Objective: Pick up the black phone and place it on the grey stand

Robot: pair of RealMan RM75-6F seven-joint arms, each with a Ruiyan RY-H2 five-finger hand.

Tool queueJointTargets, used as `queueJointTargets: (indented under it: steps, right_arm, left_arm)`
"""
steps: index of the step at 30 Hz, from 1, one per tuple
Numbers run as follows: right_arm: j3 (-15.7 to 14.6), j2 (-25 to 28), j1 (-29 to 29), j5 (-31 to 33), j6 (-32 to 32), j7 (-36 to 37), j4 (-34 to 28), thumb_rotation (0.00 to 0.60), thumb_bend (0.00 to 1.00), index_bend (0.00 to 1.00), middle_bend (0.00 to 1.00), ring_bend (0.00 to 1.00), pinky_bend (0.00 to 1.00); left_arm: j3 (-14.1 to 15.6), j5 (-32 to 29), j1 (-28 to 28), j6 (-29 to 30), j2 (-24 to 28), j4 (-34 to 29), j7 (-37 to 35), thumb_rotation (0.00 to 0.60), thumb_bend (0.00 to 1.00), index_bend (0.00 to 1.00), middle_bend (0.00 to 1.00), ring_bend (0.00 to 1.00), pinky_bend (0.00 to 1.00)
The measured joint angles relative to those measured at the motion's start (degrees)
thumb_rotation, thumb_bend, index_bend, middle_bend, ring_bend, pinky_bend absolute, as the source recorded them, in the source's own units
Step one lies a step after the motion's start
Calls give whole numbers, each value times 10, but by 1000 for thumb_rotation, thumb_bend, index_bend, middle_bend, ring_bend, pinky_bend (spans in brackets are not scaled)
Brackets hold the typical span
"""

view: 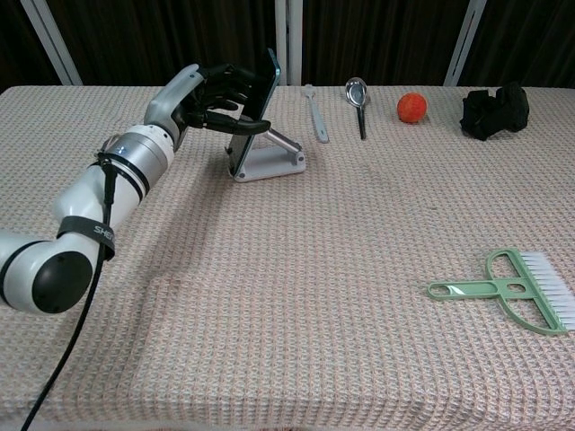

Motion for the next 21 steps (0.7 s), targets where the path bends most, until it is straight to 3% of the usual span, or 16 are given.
queueJointTargets:
  steps: [3, 6, 21]
  right_arm:
    - [0, 0, 0, 1, 0, 1, 1, 600, 156, 0, 0, 0, 0]
    - [1, 0, -1, 1, 1, 2, 1, 600, 155, 0, 0, 0, 0]
    - [2, 1, 0, 2, 0, 1, 1, 600, 156, 0, 0, 0, 0]
  left_arm:
    - [4, 2, 1, -4, -1, 3, -1, 600, 405, 293, 367, 210, 205]
    - [3, 2, -1, -5, -2, 6, -2, 600, 401, 208, 289, 189, 205]
    - [4, 2, -2, -5, -4, 14, -5, 600, 390, 153, 160, 152, 205]
